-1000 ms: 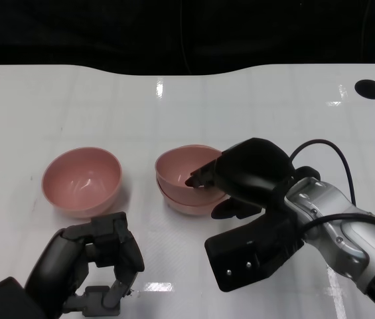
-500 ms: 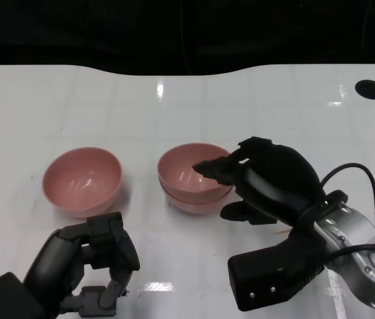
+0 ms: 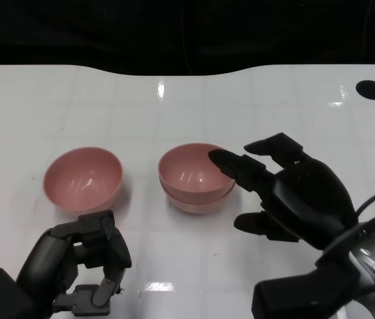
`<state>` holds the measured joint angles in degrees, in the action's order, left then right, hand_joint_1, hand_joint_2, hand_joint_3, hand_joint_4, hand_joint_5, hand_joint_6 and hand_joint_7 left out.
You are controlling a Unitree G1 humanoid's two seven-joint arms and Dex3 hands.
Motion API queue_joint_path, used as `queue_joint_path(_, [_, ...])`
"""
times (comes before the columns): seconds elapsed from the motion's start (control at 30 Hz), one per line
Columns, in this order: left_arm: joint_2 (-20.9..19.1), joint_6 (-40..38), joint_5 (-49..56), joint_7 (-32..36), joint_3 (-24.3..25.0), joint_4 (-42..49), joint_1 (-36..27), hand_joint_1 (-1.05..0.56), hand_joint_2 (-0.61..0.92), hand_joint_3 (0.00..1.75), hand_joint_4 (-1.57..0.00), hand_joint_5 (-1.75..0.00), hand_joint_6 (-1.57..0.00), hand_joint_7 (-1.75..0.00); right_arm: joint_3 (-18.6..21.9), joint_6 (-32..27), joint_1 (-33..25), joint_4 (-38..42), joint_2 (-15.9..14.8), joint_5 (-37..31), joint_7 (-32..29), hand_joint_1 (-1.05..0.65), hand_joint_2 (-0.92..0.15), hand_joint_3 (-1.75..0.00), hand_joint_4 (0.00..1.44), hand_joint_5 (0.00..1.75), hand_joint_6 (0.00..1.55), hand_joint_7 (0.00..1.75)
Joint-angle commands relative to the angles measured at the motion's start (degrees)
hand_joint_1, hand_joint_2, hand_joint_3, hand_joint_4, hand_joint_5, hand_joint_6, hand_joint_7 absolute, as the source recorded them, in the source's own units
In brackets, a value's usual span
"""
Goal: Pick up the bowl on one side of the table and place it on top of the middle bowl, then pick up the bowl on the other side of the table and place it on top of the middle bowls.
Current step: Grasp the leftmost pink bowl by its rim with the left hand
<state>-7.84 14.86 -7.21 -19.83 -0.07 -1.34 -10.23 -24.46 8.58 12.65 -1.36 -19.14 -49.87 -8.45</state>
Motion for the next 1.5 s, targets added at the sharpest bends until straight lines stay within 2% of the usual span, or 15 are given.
queue_joint_path(0.03, [-1.16,-0.30,-0.03,0.13,0.66,-0.91,0.23,-0.19,0.46,1.22,-0.85,-1.71,-0.84,-1.47,2.29,1.47,-3.12,-2.54,-2.35,1.26,-0.06,-0.58,-0.92,-0.14,0.03,0.78,0.32,0.04])
queue_joint_path(0.13, [-1.31,-0.16,0.38,0.48,0.72,-0.82,0.40,-0.21,0.50,1.13,-0.85,-1.71,-0.84,-1.46,3.32,3.21,-5.00,-3.37,-3.13,1.69,-0.74,-0.59,-0.92,-0.14,0.04,0.80,0.33,0.04])
queue_joint_path(0.33, [-1.57,0.58,1.05,0.62,0.96,-0.59,0.64,-0.21,0.58,0.99,-0.84,-1.71,-0.83,-1.47,5.95,8.34,-9.59,-3.33,-3.16,4.56,-4.39,-0.51,-0.92,-0.07,0.21,0.85,0.49,0.12])
queue_joint_path(0.43, [-1.52,0.33,0.31,0.18,1.09,-0.54,0.73,-0.21,0.59,0.98,-0.85,-1.71,-0.83,-1.47,6.99,10.35,-11.48,-3.03,-2.81,5.79,-6.13,-0.42,-0.91,-0.02,0.41,0.79,0.63,0.16])
queue_joint_path(0.63, [-1.92,-0.13,0.64,0.32,1.25,-0.72,0.63,-0.19,0.61,0.98,-0.86,-1.71,-0.84,-1.44,8.93,12.66,-14.90,-2.97,-1.91,8.80,-7.36,-0.29,-0.89,0.00,0.62,0.84,0.79,0.22])
queue_joint_path(0.83, [-2.56,0.28,2.25,1.08,1.77,-0.61,0.87,-0.22,0.72,0.77,-0.85,-1.65,-0.86,-1.36,10.34,14.87,-16.24,-1.54,-0.13,11.38,-9.07,-0.12,-0.88,0.00,0.81,1.09,1.01,0.29])
queue_joint_path(0.97, [-3.79,2.99,4.74,1.36,2.27,0.24,1.53,-0.23,0.62,0.98,-0.82,-1.65,-0.82,-1.38,10.90,18.14,-15.55,2.13,1.22,13.02,-11.32,-0.07,-0.90,-0.03,0.91,1.24,1.14,0.36])
queue_joint_path(1.0, [-4.03,3.91,5.71,1.83,2.43,0.58,1.75,-0.24,0.58,1.02,-0.82,-1.64,-0.82,-1.38,11.07,18.67,-15.41,2.82,1.57,13.60,-11.39,-0.06,-0.87,-0.13,0.90,1.30,1.12,0.43])
queue_joint_path(1.03, [-4.49,4.68,7.64,2.87,2.58,0.64,2.00,-0.26,0.58,1.02,-0.83,-1.62,-0.82,-1.38,11.24,18.99,-15.25,3.43,1.90,14.24,-11.26,-0.07,-0.71,-0.46,0.89,1.35,1.09,0.52])
queue_joint_path(1.07, [-4.84,5.05,8.68,3.47,2.72,0.62,2.24,-0.31,0.65,0.89,-0.84,-1.57,-0.82,-1.31,11.35,19.10,-15.12,3.80,2.12,14.53,-11.08,-0.06,-0.51,-0.90,0.90,1.41,1.06,0.64])
queue_joint_path(1.13, [-5.04,5.03,8.51,3.62,2.98,0.53,2.59,-0.33,0.70,0.77,-0.83,-1.53,-0.79,-1.24,11.52,19.22,-14.97,4.31,2.36,15.22,-10.45,-0.06,-0.38,-1.20,0.90,1.51,1.03,0.76])
queue_joint_path(1.17, [-5.61,4.06,8.91,3.57,3.09,-0.26,2.66,-0.33,0.71,0.74,-0.82,-1.52,-0.79,-1.22,11.58,18.92,-15.05,4.34,2.47,16.46,-9.22,-0.06,-0.35,-1.27,0.90,1.54,1.02,0.80])
queue_joint_path(1.3, [-6.66,2.14,8.70,3.09,3.47,-2.27,2.92,-0.34,0.90,0.30,-0.73,-1.31,-0.58,-1.19,11.85,18.60,-14.92,4.60,2.52,18.88,-6.63,-0.07,-0.26,-1.50,0.90,1.71,0.94,1.13])
queue_joint_path(1.4, [-7.77,1.69,8.92,3.13,4.08,-2.84,3.58,-0.35,0.92,0.18,-0.64,-1.26,-0.53,-1.11,12.10,18.42,-14.44,4.84,2.74,18.77,-6.31,-0.07,-0.17,-1.61,0.94,1.74,0.88,1.41])
queue_joint_path(1.5, [-9.48,0.70,8.93,2.21,4.49,-3.03,4.54,-0.35,0.92,0.14,-0.58,-1.24,-0.53,-0.97,12.24,18.43,-14.08,5.37,2.61,19.11,-5.57,-0.08,-0.13,-1.65,0.96,1.75,0.85,1.53])
